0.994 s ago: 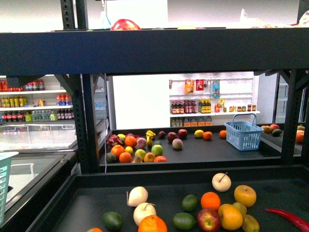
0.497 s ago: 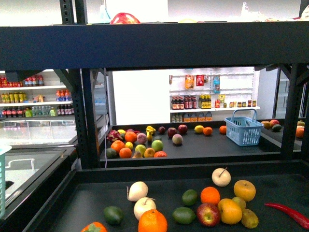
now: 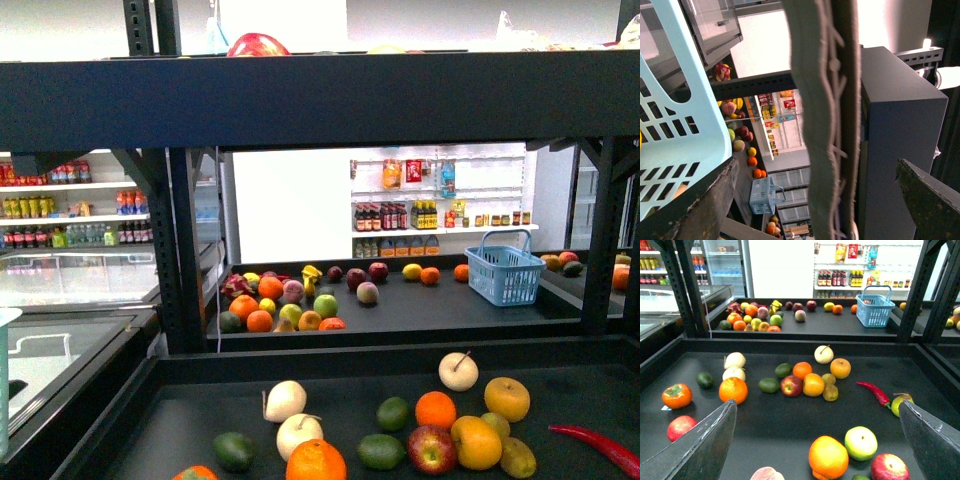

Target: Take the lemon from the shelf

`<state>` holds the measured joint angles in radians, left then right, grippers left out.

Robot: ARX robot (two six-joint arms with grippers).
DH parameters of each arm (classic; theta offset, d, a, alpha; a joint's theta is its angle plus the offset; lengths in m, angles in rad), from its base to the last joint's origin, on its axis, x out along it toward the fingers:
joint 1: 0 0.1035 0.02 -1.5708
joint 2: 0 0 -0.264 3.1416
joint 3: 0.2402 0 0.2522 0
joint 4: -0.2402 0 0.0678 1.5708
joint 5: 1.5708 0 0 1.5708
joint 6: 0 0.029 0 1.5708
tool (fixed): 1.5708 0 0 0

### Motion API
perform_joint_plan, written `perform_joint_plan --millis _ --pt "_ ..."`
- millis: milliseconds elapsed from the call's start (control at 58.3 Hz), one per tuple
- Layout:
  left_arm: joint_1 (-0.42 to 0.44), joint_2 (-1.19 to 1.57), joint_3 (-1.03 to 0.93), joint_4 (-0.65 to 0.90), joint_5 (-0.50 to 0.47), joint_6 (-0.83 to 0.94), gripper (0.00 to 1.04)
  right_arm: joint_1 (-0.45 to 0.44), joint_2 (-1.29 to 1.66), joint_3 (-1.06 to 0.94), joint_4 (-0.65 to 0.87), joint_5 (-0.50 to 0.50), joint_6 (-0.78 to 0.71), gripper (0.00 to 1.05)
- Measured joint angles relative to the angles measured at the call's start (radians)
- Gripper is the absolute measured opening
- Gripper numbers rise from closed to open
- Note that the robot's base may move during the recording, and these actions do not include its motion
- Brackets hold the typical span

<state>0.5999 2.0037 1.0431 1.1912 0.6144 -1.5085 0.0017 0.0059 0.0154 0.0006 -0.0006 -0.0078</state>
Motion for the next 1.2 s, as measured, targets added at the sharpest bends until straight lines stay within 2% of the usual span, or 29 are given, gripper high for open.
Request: perform_joint_plan --millis 154,326,463,497,566,669,737,754,840,926,1166,1200 --pt "0.008 -0.067 -0.042 -0.073 0.011 0.015 0.97 0.000 0.000 0.000 0.000 0.000 0.000 0.97" --pt "0.016 -0.210 -0.082 -0.325 -0.013 0.167 0.97 0.000 0.000 0.000 0.000 0.000 0.000 0.97" --pt "0.004 -0.424 -0.079 -0.735 -0.176 0.454 0.97 0.000 0.000 0.000 0.000 0.000 0.000 0.97" --pt "-0.007 -0.476 -0.079 -0.826 -0.249 0.541 0.97 0.000 0.000 0.000 0.000 0.000 0.000 0.97" --pt "-0.034 -0.565 -0.080 -0.950 -0.366 0.700 0.97 0.000 0.000 0.000 0.000 0.000 0.000 0.97" --pt "-0.081 -0.681 -0.092 -1.020 -0.445 0.882 0.97 0.000 0.000 0.000 0.000 0.000 0.000 0.97" --pt "-0.120 -0.787 -0.184 -0.883 -0.273 1.091 0.84 0.000 0.000 0.000 0.000 0.001 0.000 0.97" --pt "-0.141 -0.822 -0.214 -0.864 -0.266 1.149 0.80 0.000 0.000 0.000 0.000 0.001 0.000 0.97" --pt "-0.288 -0.995 -0.357 -0.881 -0.336 1.352 0.64 0.000 0.000 0.000 0.000 -0.001 0.000 0.97" --pt "-0.391 -1.117 -0.480 -0.859 -0.393 1.435 0.48 0.000 -0.001 0.000 0.000 0.000 0.000 0.97" --pt "-0.466 -1.257 -0.713 -0.787 -0.488 1.487 0.02 0.000 -0.001 0.000 0.000 0.000 0.000 0.97" --pt "-0.475 -1.277 -0.737 -0.780 -0.494 1.491 0.03 0.000 -0.001 0.000 0.000 0.000 0.000 0.97"
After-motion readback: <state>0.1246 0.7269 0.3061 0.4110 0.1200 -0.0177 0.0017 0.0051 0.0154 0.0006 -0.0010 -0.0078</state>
